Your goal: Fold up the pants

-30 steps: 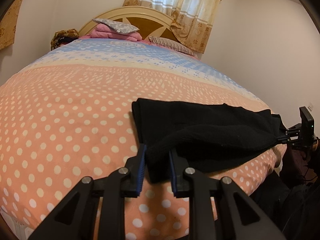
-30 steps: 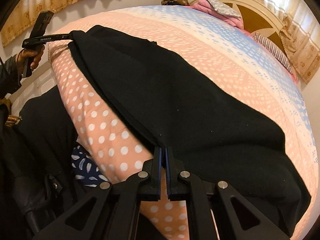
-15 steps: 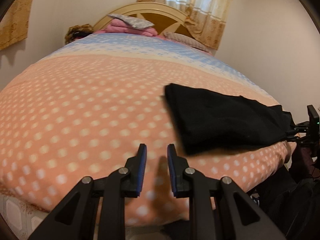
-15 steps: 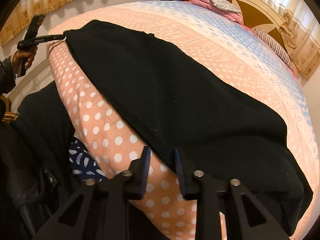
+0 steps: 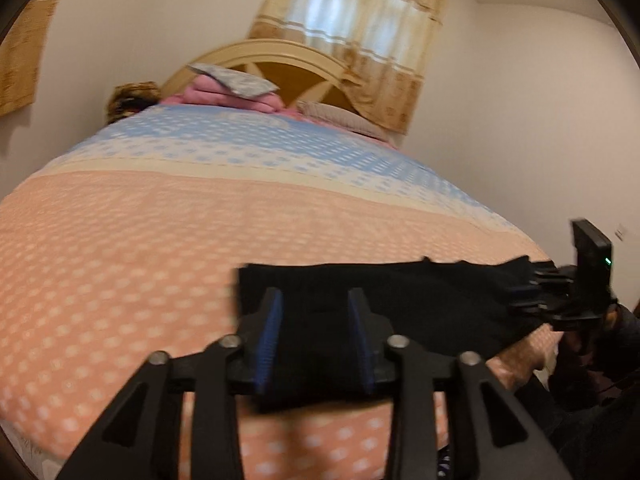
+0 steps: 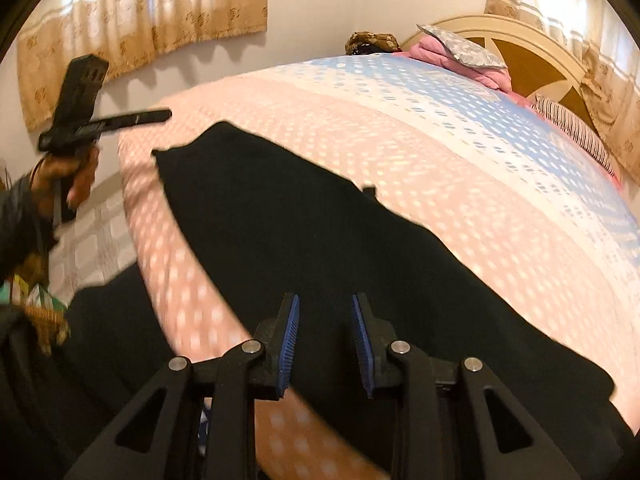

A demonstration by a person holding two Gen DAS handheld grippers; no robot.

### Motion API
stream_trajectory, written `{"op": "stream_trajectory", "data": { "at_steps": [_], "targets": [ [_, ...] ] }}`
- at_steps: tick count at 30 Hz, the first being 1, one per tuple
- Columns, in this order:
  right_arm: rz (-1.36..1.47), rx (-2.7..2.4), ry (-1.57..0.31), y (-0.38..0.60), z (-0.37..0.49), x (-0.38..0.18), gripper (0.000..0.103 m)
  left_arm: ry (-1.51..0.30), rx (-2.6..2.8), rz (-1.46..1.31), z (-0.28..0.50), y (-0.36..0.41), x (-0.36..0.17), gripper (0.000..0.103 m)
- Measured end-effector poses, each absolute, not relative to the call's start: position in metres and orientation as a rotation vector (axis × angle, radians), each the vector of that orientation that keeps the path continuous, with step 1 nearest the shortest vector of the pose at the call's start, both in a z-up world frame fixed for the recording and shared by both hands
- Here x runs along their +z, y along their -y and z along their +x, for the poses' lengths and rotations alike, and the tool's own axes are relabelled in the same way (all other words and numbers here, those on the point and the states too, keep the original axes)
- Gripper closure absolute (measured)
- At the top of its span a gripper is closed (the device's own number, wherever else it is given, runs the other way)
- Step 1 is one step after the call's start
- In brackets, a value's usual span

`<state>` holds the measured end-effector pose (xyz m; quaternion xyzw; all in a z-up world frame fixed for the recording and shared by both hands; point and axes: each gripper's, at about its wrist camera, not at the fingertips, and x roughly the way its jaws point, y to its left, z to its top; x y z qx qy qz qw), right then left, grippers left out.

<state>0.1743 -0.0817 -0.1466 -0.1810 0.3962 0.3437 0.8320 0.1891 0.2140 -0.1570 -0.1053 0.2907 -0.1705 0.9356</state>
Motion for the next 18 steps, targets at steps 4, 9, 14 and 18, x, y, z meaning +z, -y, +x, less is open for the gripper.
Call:
{"op": "stream_trajectory", "data": {
  "at_steps": [4,9,14,18],
  "targets": [
    [-0.376,0.733,-0.912,0.066,0.185,-0.17,0.074,-0.64,-0.399,-0.188,0.2,-0.187,-0.172,0.063],
    [-0.435,0.748,-0.946,0.067,0.168,-0.191,0.074,-0.741,-0.413,-0.128,0.199,-0.171,-0.205,0.063],
    [-0.272,0.804,-0.998,0.081,0.189,-0.169,0.074,-0.719,-0.419,-0.098,0.194,-0.166,-0.191,0.06],
    [-0.054,0.763,-0.988,0.097,0.235,-0.144,0.074,-0.658,-0.462,-0.106,0.198,-0.148,-0.171,0.052]
  ]
}}
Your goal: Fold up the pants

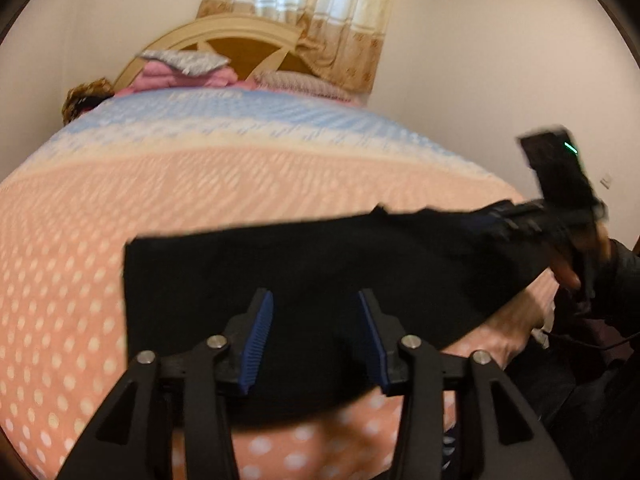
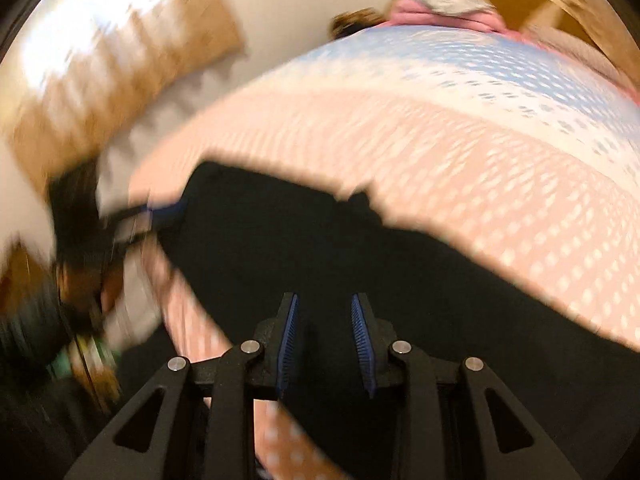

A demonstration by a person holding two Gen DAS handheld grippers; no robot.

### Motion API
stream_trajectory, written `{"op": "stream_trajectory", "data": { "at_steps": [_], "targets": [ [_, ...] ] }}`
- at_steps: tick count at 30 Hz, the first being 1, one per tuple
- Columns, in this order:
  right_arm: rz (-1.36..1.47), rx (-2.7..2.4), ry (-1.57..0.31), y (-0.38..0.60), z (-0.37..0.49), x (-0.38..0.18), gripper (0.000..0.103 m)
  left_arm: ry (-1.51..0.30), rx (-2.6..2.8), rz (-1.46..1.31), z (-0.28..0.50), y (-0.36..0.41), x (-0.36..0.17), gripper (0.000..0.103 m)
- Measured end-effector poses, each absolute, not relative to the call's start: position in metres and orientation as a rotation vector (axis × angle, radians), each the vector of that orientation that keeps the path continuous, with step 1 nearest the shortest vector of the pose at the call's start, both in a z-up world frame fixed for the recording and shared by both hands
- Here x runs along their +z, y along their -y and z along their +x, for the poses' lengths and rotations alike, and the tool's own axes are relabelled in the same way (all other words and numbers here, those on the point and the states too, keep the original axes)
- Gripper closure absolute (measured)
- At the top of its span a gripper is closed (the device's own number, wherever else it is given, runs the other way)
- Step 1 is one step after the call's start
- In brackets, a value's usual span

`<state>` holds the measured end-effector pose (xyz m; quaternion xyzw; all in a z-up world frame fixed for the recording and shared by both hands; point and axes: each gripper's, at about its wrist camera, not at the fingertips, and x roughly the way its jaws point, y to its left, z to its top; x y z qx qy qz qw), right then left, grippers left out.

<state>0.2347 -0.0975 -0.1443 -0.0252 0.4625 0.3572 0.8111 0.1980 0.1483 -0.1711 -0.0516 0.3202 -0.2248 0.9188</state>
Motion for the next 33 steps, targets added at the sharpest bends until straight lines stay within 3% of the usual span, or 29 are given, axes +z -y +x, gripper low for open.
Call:
{"op": "stream_trajectory", "data": {
  "at_steps": [5,15,16,17,27,33],
  "targets": [
    [0.175,0.716,-1.07,0.09,0.301,-0.145,0.074,-0.657,-0.542,-0.094,0.208,-0.109,-0.17,0.049],
    [0.288,0.72,-1.217,0.066,0.343,-0.187,0.074,-0.748,-0.584,-0.096,0.215,-0.089,-0.2,0.049],
    [0.295,0.724,-1.218,0.068,0.342,-0.19,0.077,-0.744,-0.585,-0.099,0.211,-0.089,-0.2,0.049],
    [0.296,0.731,-1.217,0.066,0.343,-0.191,0.094,-0.746,-0.589,-0.108,0.211,-0.09,-0.199,0.049],
    [0.375,0.737,-1.1,0.082,0.348,-0.168,0.1,-0.753,-0.583,-0.123,0.205,-0.091,-0.201,0.048],
    [0.34,0.734,-1.147,0.076,0.35,-0.19,0.098,-0.762,-0.576,-0.112,0.211,-0.089,-0.198,0.046]
  ]
}}
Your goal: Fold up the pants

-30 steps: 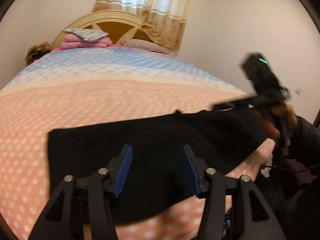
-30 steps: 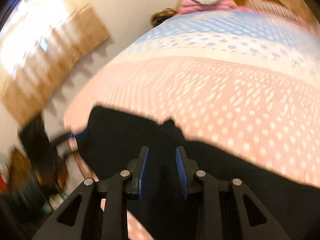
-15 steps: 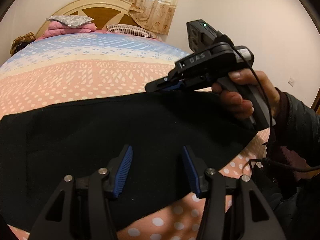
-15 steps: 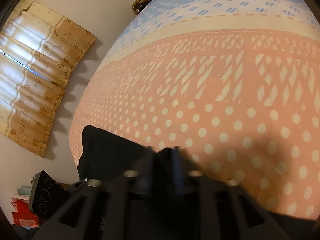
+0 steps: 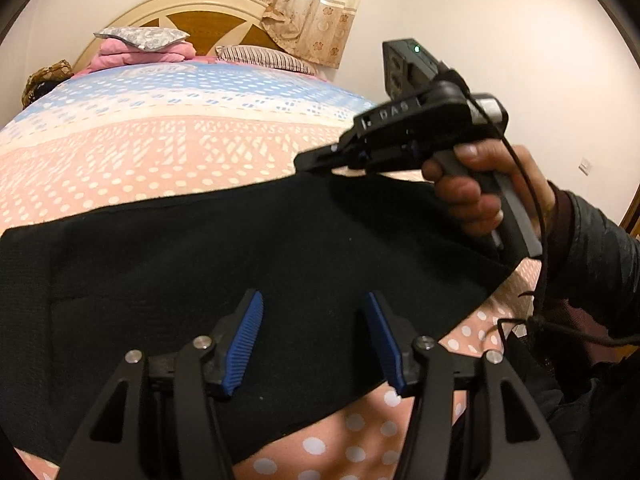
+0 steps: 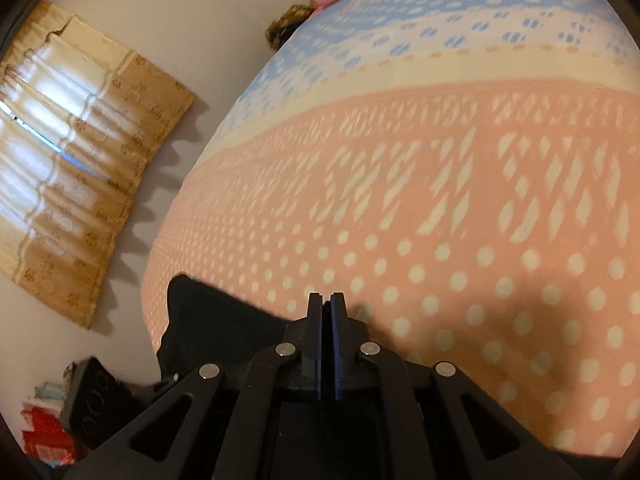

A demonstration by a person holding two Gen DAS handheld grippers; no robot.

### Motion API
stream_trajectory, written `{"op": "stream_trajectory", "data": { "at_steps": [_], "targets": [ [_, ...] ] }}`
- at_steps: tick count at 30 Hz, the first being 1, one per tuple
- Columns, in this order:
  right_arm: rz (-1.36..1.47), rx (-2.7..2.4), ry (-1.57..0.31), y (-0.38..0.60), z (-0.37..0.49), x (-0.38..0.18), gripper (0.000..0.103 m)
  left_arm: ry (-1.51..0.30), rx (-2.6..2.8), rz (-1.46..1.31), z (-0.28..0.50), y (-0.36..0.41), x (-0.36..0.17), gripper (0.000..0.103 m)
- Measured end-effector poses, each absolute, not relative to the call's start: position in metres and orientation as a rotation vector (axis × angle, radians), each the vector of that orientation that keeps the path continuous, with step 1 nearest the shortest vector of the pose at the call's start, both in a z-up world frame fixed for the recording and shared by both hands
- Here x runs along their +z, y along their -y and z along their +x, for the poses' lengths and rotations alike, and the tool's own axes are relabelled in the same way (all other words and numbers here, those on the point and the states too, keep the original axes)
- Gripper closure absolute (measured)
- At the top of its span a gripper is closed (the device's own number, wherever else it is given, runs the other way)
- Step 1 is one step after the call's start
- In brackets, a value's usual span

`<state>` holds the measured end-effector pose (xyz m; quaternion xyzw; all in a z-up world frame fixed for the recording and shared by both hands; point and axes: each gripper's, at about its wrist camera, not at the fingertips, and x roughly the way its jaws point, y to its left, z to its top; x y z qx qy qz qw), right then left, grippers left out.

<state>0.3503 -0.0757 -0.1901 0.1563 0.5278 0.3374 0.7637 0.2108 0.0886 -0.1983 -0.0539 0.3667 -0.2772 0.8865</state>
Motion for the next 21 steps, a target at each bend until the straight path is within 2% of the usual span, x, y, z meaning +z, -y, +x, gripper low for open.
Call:
{"op": "stream_trajectory", "data": {
  "at_steps": [2,5,8,11,19,21],
  "targets": [
    [0.321,0.717,-1.128,0.081,0.344,-0.188,0.094,-0.772,-0.569,-0.11,0.212,-0.089,-0.194,0.046],
    [0.345,0.694,-1.101,0.107,0.329,-0.177,0.046,-0.759,-0.583,-0.098,0.21,-0.082,-0.184,0.046],
    [0.349,0.65,-1.015,0.154,0.301,-0.153,0.045,-0.735,-0.62,-0.08,0.207,-0.067,-0.174,0.046],
    [0.382,0.536,-0.949,0.226,0.264,-0.135,0.045,-0.729,-0.668,-0.049,0.207,-0.048,-0.17,0.037],
    [0.637,0.069,-0.799,0.441,0.133,-0.123,0.045,-0.736,-0.818,0.015,0.216,0.004,-0.171,0.037],
    [0.674,-0.007,-0.765,0.47,0.111,-0.124,0.045,-0.735,-0.841,0.032,0.219,0.014,-0.169,0.037]
  ]
}}
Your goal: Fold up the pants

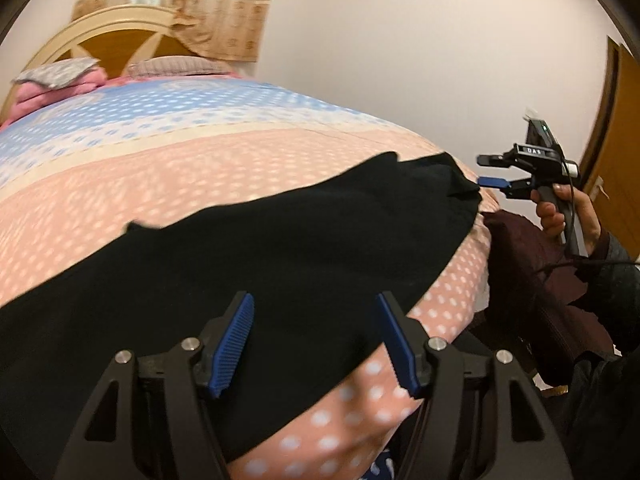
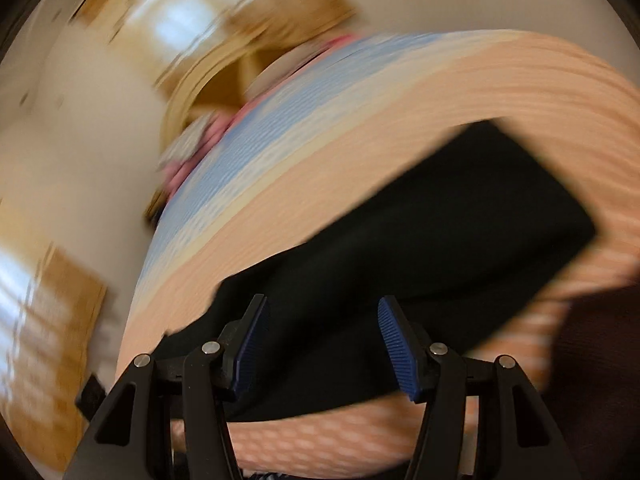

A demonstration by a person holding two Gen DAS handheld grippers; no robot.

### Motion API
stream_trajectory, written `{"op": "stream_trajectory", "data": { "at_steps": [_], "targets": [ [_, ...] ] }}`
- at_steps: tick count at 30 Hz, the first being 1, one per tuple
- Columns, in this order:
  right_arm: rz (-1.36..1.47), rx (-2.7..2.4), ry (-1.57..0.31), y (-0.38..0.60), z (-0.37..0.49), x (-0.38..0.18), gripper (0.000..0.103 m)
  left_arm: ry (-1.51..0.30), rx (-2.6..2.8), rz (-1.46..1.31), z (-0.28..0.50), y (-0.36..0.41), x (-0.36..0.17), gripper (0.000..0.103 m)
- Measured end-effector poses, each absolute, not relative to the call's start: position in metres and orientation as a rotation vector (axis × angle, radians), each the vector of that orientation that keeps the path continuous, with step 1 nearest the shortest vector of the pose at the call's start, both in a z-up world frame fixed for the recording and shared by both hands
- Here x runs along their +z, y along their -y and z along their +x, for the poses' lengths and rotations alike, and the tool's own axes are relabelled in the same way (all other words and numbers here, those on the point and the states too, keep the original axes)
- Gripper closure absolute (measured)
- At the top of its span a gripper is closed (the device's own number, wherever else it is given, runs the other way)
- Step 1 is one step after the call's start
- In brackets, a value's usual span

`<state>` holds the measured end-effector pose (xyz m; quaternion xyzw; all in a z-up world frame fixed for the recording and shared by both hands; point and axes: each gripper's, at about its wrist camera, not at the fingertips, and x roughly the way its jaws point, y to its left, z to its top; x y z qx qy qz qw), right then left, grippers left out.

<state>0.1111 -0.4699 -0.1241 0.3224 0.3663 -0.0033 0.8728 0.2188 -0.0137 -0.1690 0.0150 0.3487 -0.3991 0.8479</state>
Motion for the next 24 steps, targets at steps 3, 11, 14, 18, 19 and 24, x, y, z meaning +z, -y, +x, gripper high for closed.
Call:
{"op": "stream_trajectory", "data": {
  "at_steps": [3,11,14,18,19,24],
  "targets": [
    [0.765,-0.122,-0.723,0.513,0.089,-0.132,0.045,-0.738,-0.853,0.043,0.224,0.026,-0.168,0.037],
    [0.875,-0.231,-0.7,0.562,0.103,-0.165,0.048,-0.795,-0.837,0.037,0.227,0.034,-0.18,0.037],
    [0.913,-0.201,-0.688,0.57,0.114,-0.174,0.077,-0.797,-0.83,0.047,0.226,0.036,-0.183,0.037],
    [0.842,-0.183,-0.647,0.569,0.123,-0.158,0.099,-0.803,-0.831,0.051,0.228,0.036,-0.183,0.036],
    [0.825,-0.184,-0.628,0.57,0.124,-0.151,0.099,-0.803,-0.831,0.051,0.228,0.038,-0.184,0.036],
    [0.761,-0.209,-0.543,0.578,0.113,-0.115,0.1,-0.805,-0.835,0.048,0.228,0.038,-0.185,0.036]
  ]
}}
